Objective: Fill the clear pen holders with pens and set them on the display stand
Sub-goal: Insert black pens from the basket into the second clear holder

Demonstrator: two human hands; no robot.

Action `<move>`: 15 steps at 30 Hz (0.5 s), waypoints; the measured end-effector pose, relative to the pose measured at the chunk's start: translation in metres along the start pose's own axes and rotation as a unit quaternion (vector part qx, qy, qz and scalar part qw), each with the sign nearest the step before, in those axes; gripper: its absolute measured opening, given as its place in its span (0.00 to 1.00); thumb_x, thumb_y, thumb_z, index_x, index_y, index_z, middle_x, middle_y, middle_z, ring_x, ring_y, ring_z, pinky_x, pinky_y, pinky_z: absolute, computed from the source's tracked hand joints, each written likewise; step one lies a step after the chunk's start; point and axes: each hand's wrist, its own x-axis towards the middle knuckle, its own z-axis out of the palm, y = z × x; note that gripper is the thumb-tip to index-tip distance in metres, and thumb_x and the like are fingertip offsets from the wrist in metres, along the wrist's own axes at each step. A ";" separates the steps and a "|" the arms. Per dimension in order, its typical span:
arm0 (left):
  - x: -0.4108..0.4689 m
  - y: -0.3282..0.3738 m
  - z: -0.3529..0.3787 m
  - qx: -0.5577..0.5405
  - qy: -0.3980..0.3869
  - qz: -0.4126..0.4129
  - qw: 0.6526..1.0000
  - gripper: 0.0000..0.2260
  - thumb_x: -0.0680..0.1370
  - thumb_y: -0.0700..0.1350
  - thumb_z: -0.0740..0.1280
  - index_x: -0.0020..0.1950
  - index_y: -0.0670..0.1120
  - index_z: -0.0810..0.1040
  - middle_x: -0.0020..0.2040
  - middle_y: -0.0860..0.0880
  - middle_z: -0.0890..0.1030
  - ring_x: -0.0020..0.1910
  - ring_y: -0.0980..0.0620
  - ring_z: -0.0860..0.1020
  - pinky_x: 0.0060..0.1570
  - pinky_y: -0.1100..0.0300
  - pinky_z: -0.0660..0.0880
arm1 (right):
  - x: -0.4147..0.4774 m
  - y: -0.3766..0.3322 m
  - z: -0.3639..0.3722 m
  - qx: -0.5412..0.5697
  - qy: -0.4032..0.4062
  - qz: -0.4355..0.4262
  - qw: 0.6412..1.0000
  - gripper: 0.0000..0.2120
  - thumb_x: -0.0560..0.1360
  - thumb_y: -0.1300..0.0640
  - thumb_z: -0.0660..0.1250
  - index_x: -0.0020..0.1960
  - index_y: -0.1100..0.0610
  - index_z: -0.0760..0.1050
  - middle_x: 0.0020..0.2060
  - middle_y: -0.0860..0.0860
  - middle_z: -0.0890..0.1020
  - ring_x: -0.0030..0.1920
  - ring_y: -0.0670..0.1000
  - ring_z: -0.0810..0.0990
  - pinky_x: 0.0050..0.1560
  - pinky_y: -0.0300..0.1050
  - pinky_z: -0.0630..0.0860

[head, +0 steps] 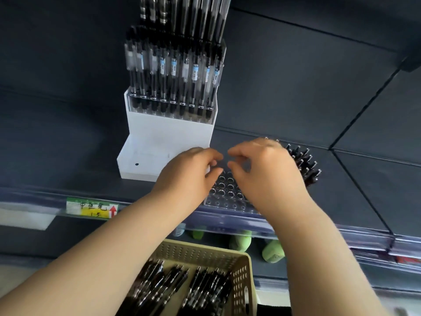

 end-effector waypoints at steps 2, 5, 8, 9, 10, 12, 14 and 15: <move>-0.020 -0.005 -0.013 0.084 -0.036 0.007 0.996 0.13 0.78 0.48 0.64 0.63 0.52 0.75 0.57 0.54 0.78 0.56 0.52 0.75 0.51 0.56 0.74 | -0.019 -0.009 0.014 -0.023 -0.073 -0.012 0.997 0.10 0.74 0.56 0.65 0.53 0.52 0.80 0.46 0.51 0.80 0.52 0.55 0.76 0.48 0.50 0.76; -0.056 -0.017 -0.027 0.171 -0.101 -0.015 0.980 0.15 0.79 0.50 0.60 0.67 0.55 0.71 0.63 0.56 0.75 0.60 0.54 0.73 0.54 0.58 0.73 | -0.051 -0.016 0.039 -0.059 -0.211 -0.005 0.976 0.11 0.76 0.54 0.61 0.55 0.50 0.77 0.51 0.50 0.78 0.54 0.54 0.76 0.49 0.47 0.76; -0.093 -0.033 -0.029 0.212 -0.162 -0.053 0.962 0.15 0.80 0.51 0.59 0.66 0.56 0.70 0.62 0.57 0.74 0.60 0.55 0.72 0.54 0.59 0.73 | -0.077 -0.018 0.062 -0.073 -0.326 0.045 0.941 0.13 0.76 0.54 0.60 0.60 0.47 0.74 0.57 0.50 0.77 0.56 0.54 0.77 0.52 0.48 0.76; -0.105 -0.038 -0.028 0.217 -0.190 -0.067 0.955 0.14 0.80 0.51 0.60 0.66 0.56 0.70 0.61 0.57 0.74 0.59 0.55 0.72 0.53 0.58 0.73 | -0.086 -0.019 0.070 -0.076 -0.357 0.065 0.929 0.15 0.76 0.56 0.60 0.61 0.47 0.74 0.58 0.50 0.77 0.56 0.53 0.77 0.52 0.48 0.76; -0.114 -0.045 -0.025 0.212 -0.208 -0.080 0.952 0.14 0.79 0.51 0.60 0.65 0.56 0.71 0.61 0.57 0.74 0.59 0.54 0.72 0.53 0.57 0.74 | -0.094 -0.020 0.077 -0.077 -0.384 0.089 0.916 0.16 0.75 0.57 0.60 0.61 0.47 0.74 0.58 0.50 0.77 0.55 0.53 0.78 0.51 0.48 0.77; -0.130 -0.057 -0.017 0.205 -0.237 -0.110 0.943 0.13 0.79 0.50 0.61 0.63 0.56 0.72 0.60 0.56 0.75 0.57 0.53 0.73 0.52 0.55 0.75 | -0.113 -0.021 0.091 -0.067 -0.414 0.142 0.897 0.15 0.75 0.59 0.60 0.61 0.51 0.74 0.56 0.52 0.78 0.53 0.54 0.79 0.51 0.47 0.78; -0.146 -0.072 -0.006 0.210 -0.261 -0.133 0.933 0.13 0.79 0.48 0.61 0.63 0.54 0.73 0.60 0.54 0.75 0.56 0.51 0.75 0.53 0.53 0.75 | -0.134 -0.023 0.106 -0.062 -0.439 0.195 0.875 0.15 0.75 0.60 0.60 0.61 0.56 0.74 0.56 0.54 0.79 0.55 0.56 0.79 0.54 0.47 0.77; -0.153 -0.077 -0.001 0.221 -0.281 -0.148 0.922 0.13 0.79 0.47 0.61 0.64 0.53 0.73 0.60 0.52 0.75 0.56 0.50 0.75 0.53 0.53 0.75 | -0.145 -0.024 0.115 -0.061 -0.450 0.215 0.865 0.15 0.75 0.61 0.61 0.61 0.57 0.74 0.57 0.55 0.78 0.57 0.56 0.78 0.56 0.47 0.75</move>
